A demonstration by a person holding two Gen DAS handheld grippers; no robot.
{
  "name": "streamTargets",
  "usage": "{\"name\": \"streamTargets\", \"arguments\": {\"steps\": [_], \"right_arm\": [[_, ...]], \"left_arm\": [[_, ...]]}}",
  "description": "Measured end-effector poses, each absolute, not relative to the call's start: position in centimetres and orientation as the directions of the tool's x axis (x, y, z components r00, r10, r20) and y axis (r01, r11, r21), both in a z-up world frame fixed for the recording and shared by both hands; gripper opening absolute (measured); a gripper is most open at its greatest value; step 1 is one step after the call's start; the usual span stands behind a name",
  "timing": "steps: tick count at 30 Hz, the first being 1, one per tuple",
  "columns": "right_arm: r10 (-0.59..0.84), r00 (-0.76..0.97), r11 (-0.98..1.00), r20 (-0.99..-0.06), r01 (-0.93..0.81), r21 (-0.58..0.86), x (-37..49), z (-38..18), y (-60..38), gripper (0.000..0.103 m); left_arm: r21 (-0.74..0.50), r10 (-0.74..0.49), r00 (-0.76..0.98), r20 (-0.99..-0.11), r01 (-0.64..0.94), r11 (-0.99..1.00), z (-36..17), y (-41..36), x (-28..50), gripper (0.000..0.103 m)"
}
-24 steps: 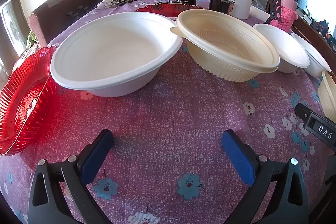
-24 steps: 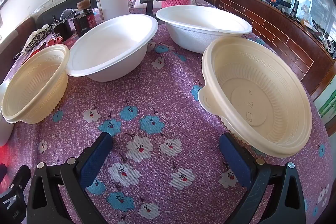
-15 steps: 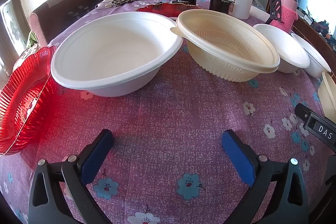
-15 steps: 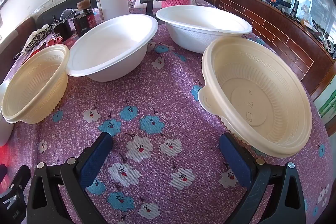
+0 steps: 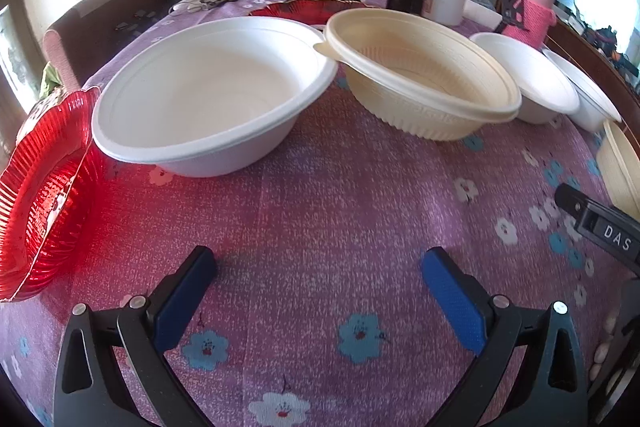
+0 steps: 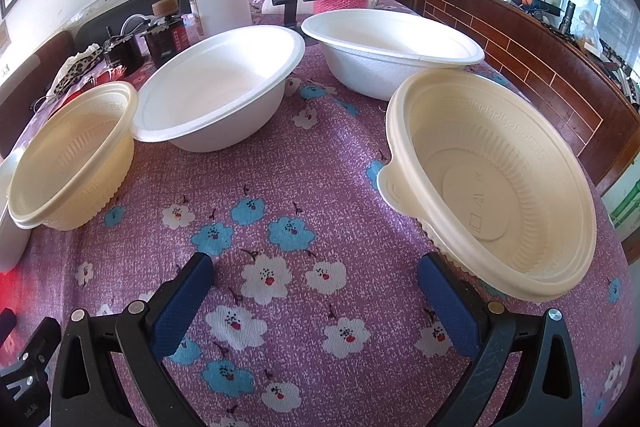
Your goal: Organize plates and bowls
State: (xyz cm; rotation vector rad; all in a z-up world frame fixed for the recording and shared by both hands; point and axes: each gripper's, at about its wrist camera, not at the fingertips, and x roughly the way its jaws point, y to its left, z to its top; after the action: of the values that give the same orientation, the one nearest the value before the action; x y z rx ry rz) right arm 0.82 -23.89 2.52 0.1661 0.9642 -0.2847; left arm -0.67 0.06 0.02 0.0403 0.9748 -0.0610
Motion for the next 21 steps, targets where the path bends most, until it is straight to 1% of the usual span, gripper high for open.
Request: {"name": "streamTargets", "arguments": {"steps": [5,9,16,21], "right_arm": [[-0.144,0.504,0.954,-0.852,0.299,0.016,0.2,2.6,-24.2,0.102],[-0.161,0.479,0.940,-0.863,0.340,0.013,0.0,2.6,-24.0,0.102],[-0.183,0.472,0.929,-0.862,0.369,0.005,-0.8,2.8,-23.6,0.102],[-0.191,0.473,0.928,-0.860,0.374,-0.001,-0.7,2.7,-23.4,0.102]], "left_arm": [[0.011,-0.043,0.554,-0.832,0.093,0.996,0.0,0.1,-1.4,0.103],[0.010,-0.045,0.557,-0.829,0.095,0.995,0.0,0.2,-1.6,0.103],[0.016,-0.042,0.559,-0.828,0.099,0.995,0.1,0.0,-2.1,0.103],[0.013,-0.051,0.528,-0.848,0.117,0.993,0.2,0.0,-2.2,0.103]]}}
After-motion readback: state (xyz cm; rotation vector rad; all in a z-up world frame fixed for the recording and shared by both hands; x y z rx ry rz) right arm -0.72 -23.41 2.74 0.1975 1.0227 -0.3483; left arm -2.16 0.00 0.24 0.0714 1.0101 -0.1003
